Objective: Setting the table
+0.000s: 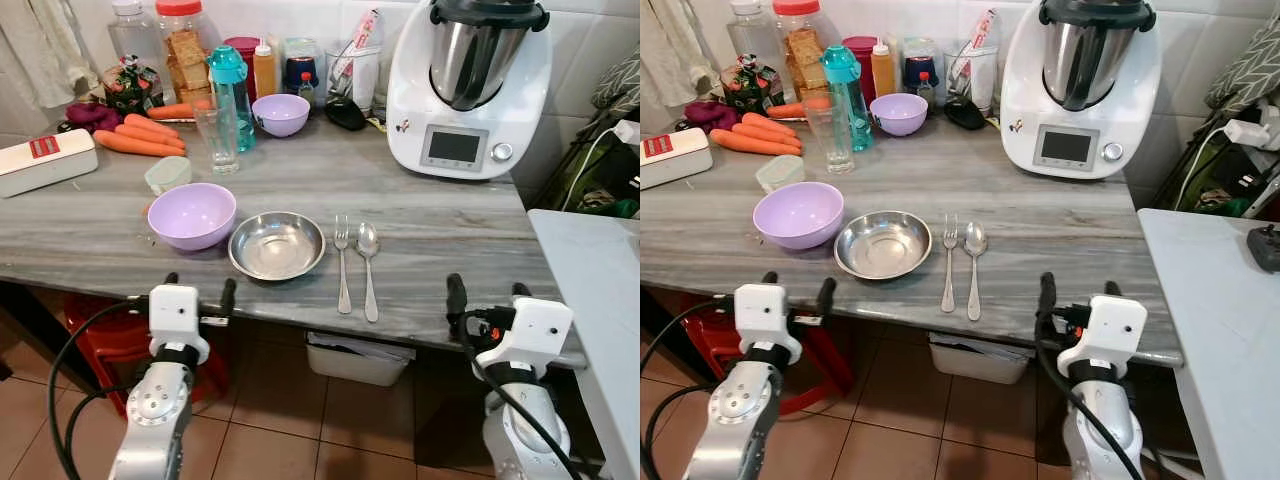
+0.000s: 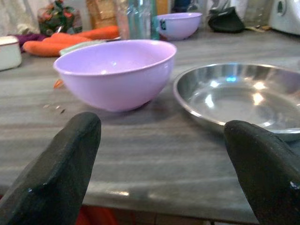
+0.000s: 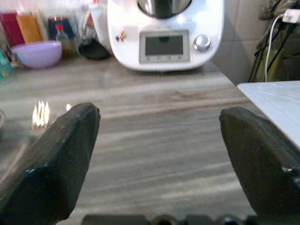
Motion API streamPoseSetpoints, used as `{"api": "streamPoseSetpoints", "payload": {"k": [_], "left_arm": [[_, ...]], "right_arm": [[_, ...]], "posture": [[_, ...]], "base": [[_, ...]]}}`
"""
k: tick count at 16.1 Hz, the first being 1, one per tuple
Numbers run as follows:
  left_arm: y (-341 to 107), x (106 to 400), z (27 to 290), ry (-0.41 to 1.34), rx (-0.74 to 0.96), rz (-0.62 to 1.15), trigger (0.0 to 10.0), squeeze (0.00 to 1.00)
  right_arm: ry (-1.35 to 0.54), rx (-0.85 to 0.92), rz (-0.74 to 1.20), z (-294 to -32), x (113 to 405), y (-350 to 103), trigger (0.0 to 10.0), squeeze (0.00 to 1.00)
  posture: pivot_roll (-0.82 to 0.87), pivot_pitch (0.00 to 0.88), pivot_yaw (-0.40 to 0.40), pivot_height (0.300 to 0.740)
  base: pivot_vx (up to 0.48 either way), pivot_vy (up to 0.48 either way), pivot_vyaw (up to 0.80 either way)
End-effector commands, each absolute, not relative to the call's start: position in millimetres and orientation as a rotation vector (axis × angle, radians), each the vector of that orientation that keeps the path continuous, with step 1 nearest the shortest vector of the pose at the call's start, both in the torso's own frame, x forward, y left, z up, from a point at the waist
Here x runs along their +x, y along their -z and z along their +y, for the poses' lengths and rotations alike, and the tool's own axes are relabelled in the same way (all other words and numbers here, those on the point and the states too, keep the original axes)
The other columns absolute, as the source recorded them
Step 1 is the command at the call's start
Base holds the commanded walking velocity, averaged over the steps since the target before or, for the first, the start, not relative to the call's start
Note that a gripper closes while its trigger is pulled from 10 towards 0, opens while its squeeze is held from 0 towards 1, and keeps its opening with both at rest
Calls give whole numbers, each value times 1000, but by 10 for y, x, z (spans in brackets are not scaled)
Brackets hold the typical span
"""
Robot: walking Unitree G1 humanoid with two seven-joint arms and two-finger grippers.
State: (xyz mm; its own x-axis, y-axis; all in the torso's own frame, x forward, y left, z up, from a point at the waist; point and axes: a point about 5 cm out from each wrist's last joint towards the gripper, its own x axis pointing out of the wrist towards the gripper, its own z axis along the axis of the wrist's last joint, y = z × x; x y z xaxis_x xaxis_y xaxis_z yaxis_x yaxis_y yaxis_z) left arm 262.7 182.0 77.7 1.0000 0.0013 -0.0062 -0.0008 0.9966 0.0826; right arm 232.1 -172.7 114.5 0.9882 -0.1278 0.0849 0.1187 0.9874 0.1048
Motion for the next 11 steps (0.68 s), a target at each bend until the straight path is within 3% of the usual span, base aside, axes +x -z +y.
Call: {"api": "streamPoseSetpoints", "payload": {"k": [1, 11], "left_arm": [[-762, 2640, 1856, -22, 87, 17, 10000, 0], [-732, 2659, 1784, -3, 78, 56, 10000, 0]], "right_arm": [[146, 107, -109, -1758, 2327, -1154, 10000, 0], [117, 130, -63, -1736, 2310, -1044, 10000, 0]], "posture": [[15, 0, 15, 740], [8, 0, 10, 740]], "base": [[0, 0, 0], [0, 0, 0]]}}
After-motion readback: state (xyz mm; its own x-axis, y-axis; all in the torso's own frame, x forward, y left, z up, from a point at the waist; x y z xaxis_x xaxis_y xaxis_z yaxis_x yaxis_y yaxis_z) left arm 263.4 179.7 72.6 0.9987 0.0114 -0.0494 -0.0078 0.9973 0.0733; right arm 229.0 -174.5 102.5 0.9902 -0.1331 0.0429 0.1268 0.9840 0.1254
